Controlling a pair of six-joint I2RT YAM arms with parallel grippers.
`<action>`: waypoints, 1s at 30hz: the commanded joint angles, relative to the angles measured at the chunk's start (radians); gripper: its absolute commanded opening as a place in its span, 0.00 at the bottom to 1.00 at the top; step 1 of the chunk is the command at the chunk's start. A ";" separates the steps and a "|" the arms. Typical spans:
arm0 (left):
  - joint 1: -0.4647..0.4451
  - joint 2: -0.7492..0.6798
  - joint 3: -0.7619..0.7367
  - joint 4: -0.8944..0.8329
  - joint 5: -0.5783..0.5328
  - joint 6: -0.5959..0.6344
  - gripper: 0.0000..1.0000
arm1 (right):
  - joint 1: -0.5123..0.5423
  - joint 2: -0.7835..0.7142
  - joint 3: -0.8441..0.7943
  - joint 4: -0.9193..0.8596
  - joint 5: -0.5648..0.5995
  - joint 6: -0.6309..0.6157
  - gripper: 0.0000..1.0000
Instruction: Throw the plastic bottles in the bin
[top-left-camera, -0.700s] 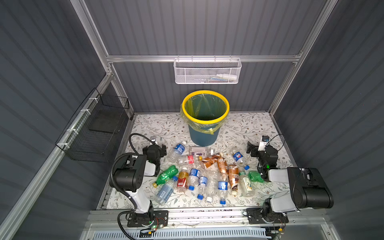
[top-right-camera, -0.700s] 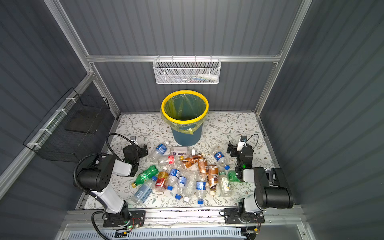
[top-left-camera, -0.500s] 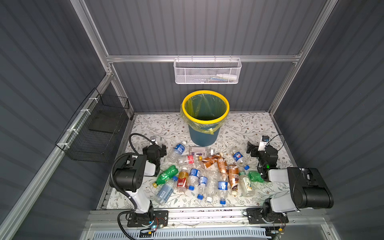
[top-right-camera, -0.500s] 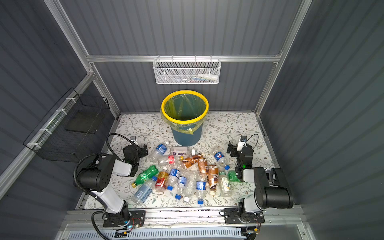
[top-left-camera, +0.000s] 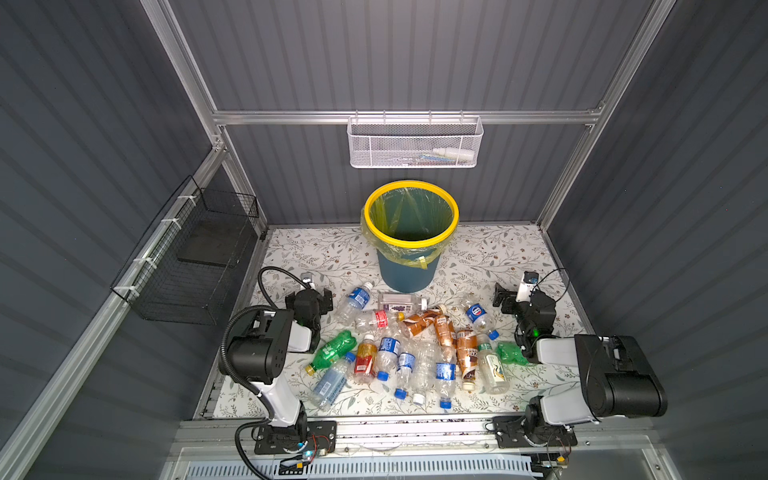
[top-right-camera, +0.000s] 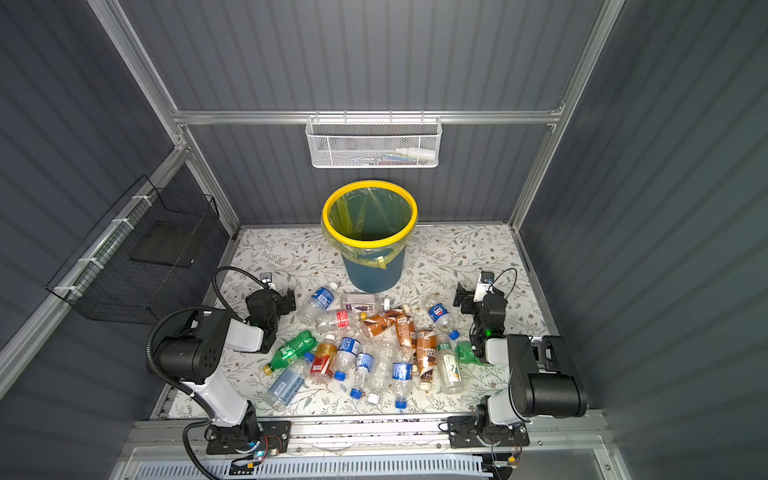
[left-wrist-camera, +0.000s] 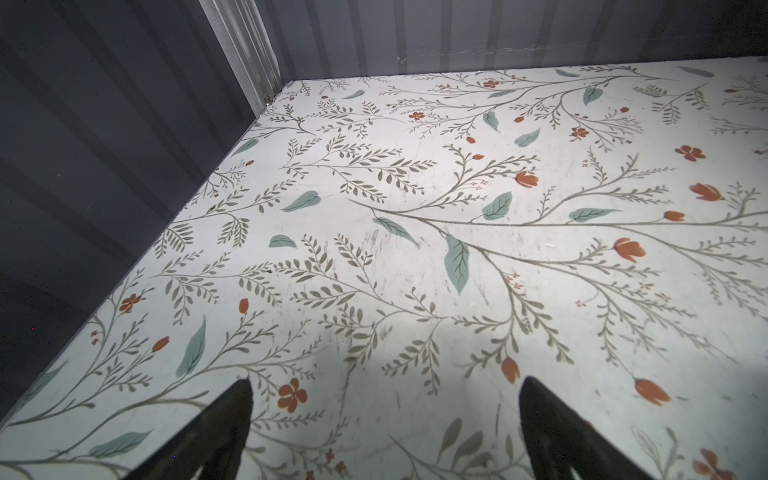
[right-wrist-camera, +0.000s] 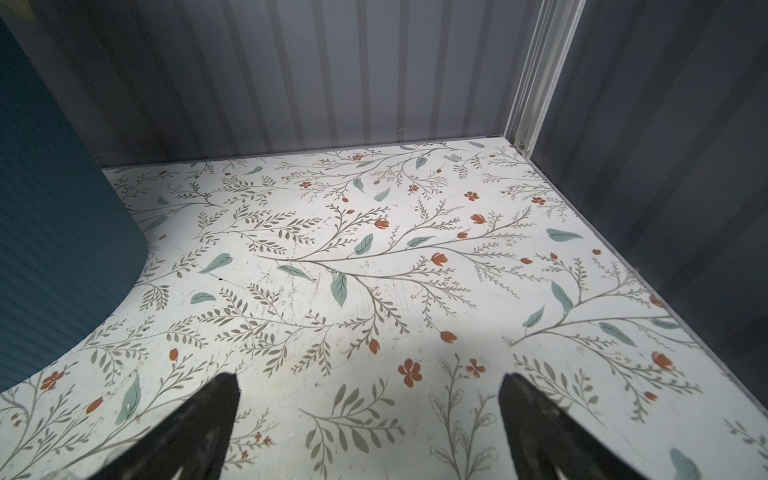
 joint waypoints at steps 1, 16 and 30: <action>0.006 -0.026 -0.002 0.002 0.004 -0.004 1.00 | -0.004 -0.010 0.021 -0.003 0.007 0.013 0.99; 0.015 -0.028 0.004 -0.017 0.029 -0.009 1.00 | -0.019 -0.011 0.029 -0.024 -0.023 0.020 0.99; -0.048 -0.359 0.638 -1.267 0.028 -0.398 0.75 | -0.023 -0.493 0.575 -1.444 -0.053 0.672 0.95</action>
